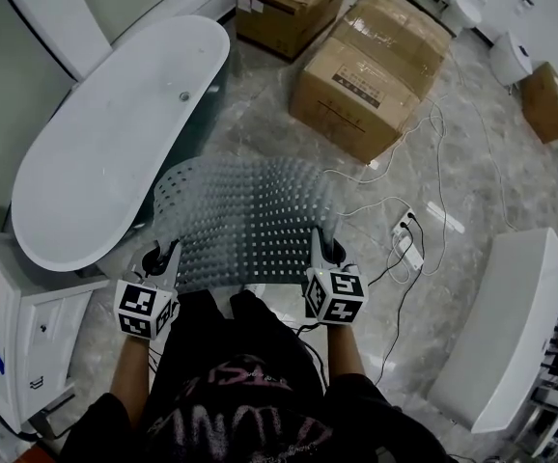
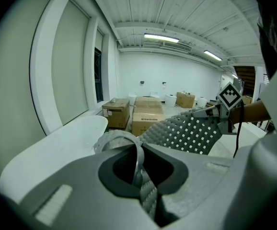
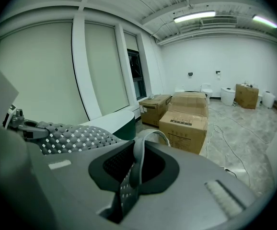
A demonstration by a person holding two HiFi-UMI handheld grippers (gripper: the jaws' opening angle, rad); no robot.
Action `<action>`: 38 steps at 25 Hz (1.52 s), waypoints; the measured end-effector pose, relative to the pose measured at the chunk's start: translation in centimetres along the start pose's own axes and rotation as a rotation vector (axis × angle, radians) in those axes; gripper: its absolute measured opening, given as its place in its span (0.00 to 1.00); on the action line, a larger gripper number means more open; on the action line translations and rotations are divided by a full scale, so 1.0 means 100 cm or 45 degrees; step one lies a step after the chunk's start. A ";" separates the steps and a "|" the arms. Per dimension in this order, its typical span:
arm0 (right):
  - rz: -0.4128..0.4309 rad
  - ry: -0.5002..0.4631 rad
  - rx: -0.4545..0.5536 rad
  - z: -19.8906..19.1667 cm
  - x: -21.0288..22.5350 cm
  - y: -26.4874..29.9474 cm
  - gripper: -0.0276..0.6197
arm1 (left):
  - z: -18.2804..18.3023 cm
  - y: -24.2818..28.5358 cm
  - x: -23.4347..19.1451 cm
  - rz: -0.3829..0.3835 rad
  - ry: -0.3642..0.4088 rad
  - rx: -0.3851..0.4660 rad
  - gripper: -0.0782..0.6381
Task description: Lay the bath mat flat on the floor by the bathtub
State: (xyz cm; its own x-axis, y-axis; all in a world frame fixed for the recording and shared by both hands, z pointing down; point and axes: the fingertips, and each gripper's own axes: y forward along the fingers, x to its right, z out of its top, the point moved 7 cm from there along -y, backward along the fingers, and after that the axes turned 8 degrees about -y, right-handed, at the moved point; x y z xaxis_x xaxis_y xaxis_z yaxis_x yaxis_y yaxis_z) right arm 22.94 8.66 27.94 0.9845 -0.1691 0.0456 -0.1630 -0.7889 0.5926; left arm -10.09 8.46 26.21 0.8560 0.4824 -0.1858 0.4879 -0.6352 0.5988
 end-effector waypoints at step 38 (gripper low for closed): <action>-0.026 -0.151 -0.154 -0.022 -0.050 0.059 0.11 | -0.055 0.048 -0.059 -0.078 -0.135 -0.106 0.13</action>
State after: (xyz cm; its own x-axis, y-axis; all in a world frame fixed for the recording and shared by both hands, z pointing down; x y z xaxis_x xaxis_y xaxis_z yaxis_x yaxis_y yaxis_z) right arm 17.23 6.16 33.01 0.9720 -0.2277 -0.0584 -0.1268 -0.7173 0.6851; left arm -13.77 5.86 34.53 0.8404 0.4494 -0.3030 0.5279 -0.5521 0.6454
